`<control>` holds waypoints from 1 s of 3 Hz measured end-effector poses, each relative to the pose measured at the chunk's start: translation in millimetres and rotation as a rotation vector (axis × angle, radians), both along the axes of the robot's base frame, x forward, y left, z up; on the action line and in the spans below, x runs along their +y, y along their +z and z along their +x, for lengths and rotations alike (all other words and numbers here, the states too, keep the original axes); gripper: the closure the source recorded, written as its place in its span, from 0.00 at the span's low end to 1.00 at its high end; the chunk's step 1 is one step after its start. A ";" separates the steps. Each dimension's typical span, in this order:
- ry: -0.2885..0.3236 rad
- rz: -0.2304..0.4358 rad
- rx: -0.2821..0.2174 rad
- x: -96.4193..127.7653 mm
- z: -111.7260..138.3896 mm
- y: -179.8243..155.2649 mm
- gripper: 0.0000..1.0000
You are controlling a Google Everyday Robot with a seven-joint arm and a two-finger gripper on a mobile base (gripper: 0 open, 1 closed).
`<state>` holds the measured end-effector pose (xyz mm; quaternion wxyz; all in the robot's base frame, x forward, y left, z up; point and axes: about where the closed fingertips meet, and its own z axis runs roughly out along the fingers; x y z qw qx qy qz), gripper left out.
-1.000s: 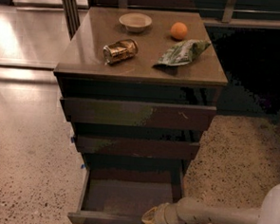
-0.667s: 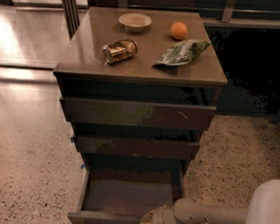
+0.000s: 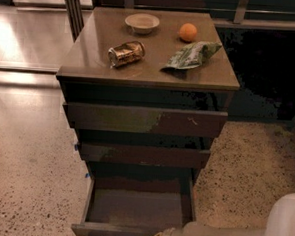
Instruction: Close bottom drawer
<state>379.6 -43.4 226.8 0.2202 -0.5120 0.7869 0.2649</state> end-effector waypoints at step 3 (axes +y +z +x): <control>-0.011 -0.014 -0.057 -6.1 18.4 -44.1 1.00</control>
Offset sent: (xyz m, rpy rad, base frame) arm -0.0013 -0.0067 -0.0395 0.0043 0.0012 -0.0142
